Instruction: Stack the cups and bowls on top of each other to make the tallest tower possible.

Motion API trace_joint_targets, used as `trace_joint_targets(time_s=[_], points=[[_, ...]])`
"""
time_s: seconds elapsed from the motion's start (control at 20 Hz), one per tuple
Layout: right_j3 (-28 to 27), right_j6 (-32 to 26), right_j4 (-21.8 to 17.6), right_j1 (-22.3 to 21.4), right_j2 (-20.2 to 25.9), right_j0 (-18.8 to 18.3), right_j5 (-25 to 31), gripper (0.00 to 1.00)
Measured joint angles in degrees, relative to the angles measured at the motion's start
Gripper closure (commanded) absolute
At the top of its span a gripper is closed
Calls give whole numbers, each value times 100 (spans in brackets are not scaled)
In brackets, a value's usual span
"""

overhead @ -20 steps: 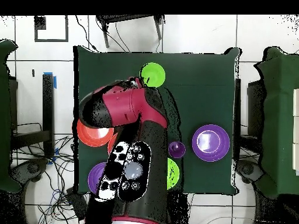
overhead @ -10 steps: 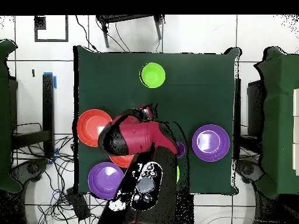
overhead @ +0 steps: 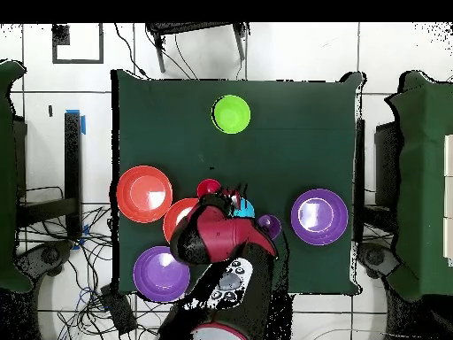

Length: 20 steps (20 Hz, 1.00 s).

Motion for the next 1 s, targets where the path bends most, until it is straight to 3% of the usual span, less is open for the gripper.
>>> trace_joint_targets(time_s=[0.5, 1.0], points=[[146, 488, 328, 251, -92, 492, 172, 0], [32, 488, 456, 119, -93, 596, 726, 0]])
